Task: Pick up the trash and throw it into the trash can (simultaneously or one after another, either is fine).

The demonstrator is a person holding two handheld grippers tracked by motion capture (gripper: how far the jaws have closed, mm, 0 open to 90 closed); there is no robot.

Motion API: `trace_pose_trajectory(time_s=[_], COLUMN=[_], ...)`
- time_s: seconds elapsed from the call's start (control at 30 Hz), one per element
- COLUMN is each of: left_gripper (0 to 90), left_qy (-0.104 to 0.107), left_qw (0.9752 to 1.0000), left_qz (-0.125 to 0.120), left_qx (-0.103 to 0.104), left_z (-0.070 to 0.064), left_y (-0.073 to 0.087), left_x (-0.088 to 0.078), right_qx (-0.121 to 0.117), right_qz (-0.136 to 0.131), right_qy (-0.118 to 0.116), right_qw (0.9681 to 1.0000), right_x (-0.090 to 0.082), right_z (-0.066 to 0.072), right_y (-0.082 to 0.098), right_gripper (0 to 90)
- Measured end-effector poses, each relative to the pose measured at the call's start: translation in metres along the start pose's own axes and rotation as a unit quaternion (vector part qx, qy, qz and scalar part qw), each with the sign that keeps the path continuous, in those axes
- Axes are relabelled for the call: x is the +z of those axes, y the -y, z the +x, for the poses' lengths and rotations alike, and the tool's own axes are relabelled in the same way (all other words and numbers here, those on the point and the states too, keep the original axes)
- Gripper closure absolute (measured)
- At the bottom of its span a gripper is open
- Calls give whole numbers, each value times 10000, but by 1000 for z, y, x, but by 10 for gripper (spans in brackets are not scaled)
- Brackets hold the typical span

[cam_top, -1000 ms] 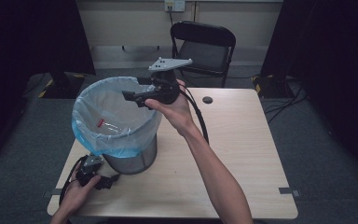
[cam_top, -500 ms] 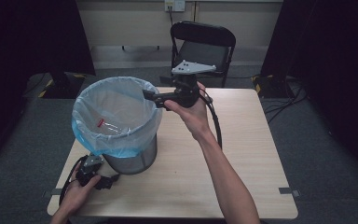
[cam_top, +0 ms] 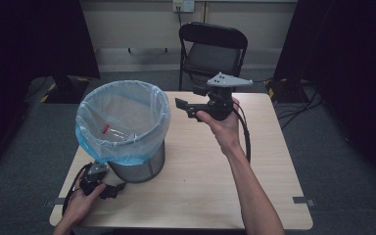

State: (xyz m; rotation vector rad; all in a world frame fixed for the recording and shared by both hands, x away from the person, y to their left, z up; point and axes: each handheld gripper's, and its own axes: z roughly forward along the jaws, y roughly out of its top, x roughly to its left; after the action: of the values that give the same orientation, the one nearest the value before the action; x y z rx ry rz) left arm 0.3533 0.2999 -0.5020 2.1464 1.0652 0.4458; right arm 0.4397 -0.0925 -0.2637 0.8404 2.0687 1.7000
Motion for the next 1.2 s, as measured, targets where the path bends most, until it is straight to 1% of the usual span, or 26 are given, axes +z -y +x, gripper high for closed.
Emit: trace_pose_trajectory(time_s=[0.07, 0.1, 0.17, 0.23, 0.27, 0.33, 0.4, 0.47, 0.53, 0.63, 0.67, 0.73, 0.83, 1.03, 1.17, 1.2], left_gripper=[0, 0, 0, 0, 0, 0, 0, 0, 0, 0, 0, 0, 0, 0, 0, 0], left_qy=[-2, -3, -1, -4, -1, 7, -5, -3, -4, 2, -2, -3, -1, -6, -3, -1], left_qw=[10000, 10000, 10000, 10000, 10000, 10000, 10000, 10000, 10000, 10000, 10000, 10000, 10000, 10000, 10000, 10000], left_qz=[4, 4, 3, 0, 2, -7, -2, 3, 3, -11, 1, 2, 4, -1, 0, 0], left_qx=[2, 2, 5, 4, 2, 1, 5, 2, 2, 2, 1, 3, 3, 4, 6, 1], left_z=[0, 0, 0, 0, 0, 0, 0, 0, 0, 0, 0, 0, 0, 0, 0, 0], left_y=[0, 0, 0, 0, 0, 0, 0, 0, 0, 0, 0, 0, 0, 0, 0, 0], left_x=[0, 0, 0, 0, 0, 0, 0, 0, 0, 0, 0, 0, 0, 0, 0, 0], right_qx=[3, 22, 25, -7, 16, 107, 156, 195, 215, 211, 253, 255, 284, 454, 607, 667], right_qz=[4, 36, 74, 206, 305, 406, 419, 401, 456, 558, 594, 721, 794, 918, 910, 919], right_qy=[43, 146, 261, 417, 515, 631, 720, 794, 849, 933, 947, 996, 1079, 1302, 1363, 1431], right_qw=[10000, 9999, 9996, 9989, 9982, 9971, 9964, 9958, 9951, 9938, 9934, 9921, 9906, 9862, 9846, 9832], right_x=[-3, -9, -15, -20, -22, -28, -34, -40, -44, -49, -51, -54, -59, -71, -77, -78], right_z=[-2, -6, -9, -13, -15, -21, -25, -28, -29, -29, -29, -30, -32, -38, -40, -40], right_y=[2, 6, 11, 17, 21, 28, 32, 37, 40, 48, 51, 58, 69, 95, 109, 113], right_gripper=[217, 205, 195, 178, 171, 173, 171, 166, 165, 160, 161, 161, 162, 163, 150, 150])
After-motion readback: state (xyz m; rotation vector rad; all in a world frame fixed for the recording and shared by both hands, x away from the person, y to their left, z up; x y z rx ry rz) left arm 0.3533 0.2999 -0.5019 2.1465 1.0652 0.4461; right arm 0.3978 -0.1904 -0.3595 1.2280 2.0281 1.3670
